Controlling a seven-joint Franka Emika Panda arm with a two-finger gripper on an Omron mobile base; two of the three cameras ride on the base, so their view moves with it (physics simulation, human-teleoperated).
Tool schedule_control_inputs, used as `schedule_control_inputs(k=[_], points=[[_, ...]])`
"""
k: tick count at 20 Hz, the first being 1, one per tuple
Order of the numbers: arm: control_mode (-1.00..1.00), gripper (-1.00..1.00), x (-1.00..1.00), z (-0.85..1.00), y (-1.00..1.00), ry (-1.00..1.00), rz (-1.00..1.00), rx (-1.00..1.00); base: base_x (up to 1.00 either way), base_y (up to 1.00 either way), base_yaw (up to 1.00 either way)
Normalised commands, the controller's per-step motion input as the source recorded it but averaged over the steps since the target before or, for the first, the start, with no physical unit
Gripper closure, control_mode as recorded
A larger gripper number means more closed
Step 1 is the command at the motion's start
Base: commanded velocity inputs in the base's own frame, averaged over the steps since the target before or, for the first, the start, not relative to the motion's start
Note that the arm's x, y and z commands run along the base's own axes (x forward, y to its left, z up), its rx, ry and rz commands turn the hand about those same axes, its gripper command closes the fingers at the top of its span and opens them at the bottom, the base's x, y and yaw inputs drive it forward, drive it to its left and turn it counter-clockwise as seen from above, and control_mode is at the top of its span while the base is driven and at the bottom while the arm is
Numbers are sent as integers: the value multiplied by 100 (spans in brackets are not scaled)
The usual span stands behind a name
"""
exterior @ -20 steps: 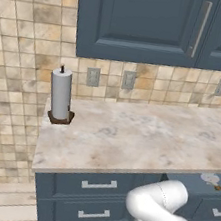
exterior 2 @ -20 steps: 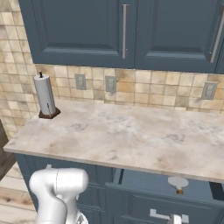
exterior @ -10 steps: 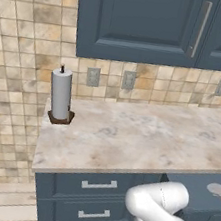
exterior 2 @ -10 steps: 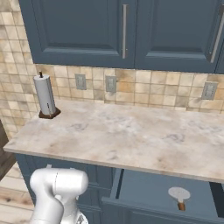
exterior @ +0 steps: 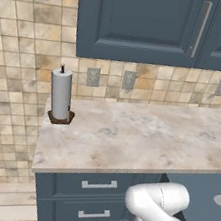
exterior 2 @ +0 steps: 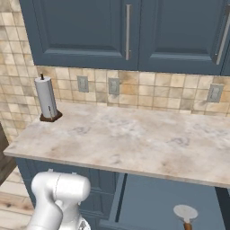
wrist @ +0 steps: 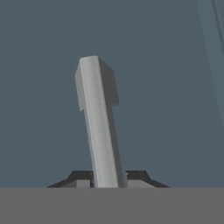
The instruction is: Take the pizza cutter from the drawer on the right and place it on the dining counter for cutting.
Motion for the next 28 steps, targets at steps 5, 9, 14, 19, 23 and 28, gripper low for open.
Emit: schedule_control_inputs(k=[5, 9, 14, 19, 23, 28], points=[[-100, 100, -61, -5, -1, 0, 0, 0, 0, 0, 0], [-100, 100, -60, -5, 0, 0, 0, 0, 0, 0, 0], [-100, 100, -51, -3, -1, 0, 0, 0, 0, 0, 0], [-100, 100, -35, 0, 0, 0, 0, 0, 0, 0, 0], [-100, -100, 0, 0, 0, 0, 0, 0, 0, 0, 0], [-100, -100, -23, 0, -3, 0, 0, 0, 0, 0, 0]])
